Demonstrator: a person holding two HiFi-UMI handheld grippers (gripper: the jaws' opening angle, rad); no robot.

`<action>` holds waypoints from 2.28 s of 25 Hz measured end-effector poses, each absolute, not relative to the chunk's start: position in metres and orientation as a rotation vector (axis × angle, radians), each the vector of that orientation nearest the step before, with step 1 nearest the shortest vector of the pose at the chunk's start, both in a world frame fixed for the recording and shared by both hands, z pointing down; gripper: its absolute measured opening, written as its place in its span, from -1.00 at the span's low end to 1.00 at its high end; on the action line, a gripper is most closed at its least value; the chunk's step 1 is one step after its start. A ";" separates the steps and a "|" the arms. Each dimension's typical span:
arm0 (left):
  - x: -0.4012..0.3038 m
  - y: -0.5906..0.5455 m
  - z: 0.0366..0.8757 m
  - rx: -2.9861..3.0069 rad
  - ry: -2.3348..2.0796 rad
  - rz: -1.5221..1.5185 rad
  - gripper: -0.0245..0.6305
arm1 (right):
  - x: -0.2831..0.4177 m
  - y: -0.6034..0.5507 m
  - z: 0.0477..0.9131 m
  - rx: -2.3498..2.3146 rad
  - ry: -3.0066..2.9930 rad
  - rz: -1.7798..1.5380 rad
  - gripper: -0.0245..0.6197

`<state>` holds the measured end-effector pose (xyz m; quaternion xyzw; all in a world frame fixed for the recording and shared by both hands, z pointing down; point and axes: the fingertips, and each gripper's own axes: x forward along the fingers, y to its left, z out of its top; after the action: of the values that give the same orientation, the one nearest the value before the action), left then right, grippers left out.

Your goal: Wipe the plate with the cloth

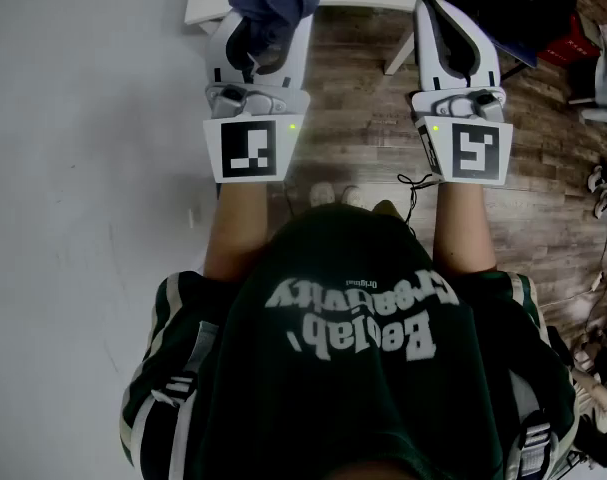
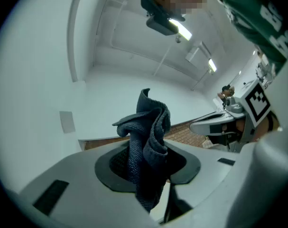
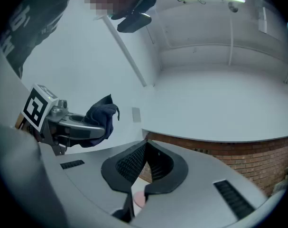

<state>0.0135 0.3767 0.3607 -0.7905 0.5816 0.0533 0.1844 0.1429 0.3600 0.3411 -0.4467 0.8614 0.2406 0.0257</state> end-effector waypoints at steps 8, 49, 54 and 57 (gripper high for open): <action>0.001 0.386 0.360 -2.215 1.648 0.150 -0.51 | 0.134 0.366 0.341 -1.391 2.661 0.759 -0.94; -0.051 0.341 0.389 -2.259 1.641 0.130 -0.51 | 0.093 0.325 0.362 -1.437 2.622 0.772 -0.94; -0.053 0.295 0.396 -2.260 1.629 0.149 -0.51 | 0.090 0.276 0.365 -1.435 2.617 0.788 -0.94; -0.043 0.253 0.398 -2.258 1.630 0.138 -0.51 | 0.100 0.234 0.367 -1.431 2.624 0.772 -0.94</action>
<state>-0.0430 0.2532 0.3983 -0.7973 0.5753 0.0488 0.1757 0.1003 0.2341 0.3671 -0.4635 0.8497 0.2500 0.0275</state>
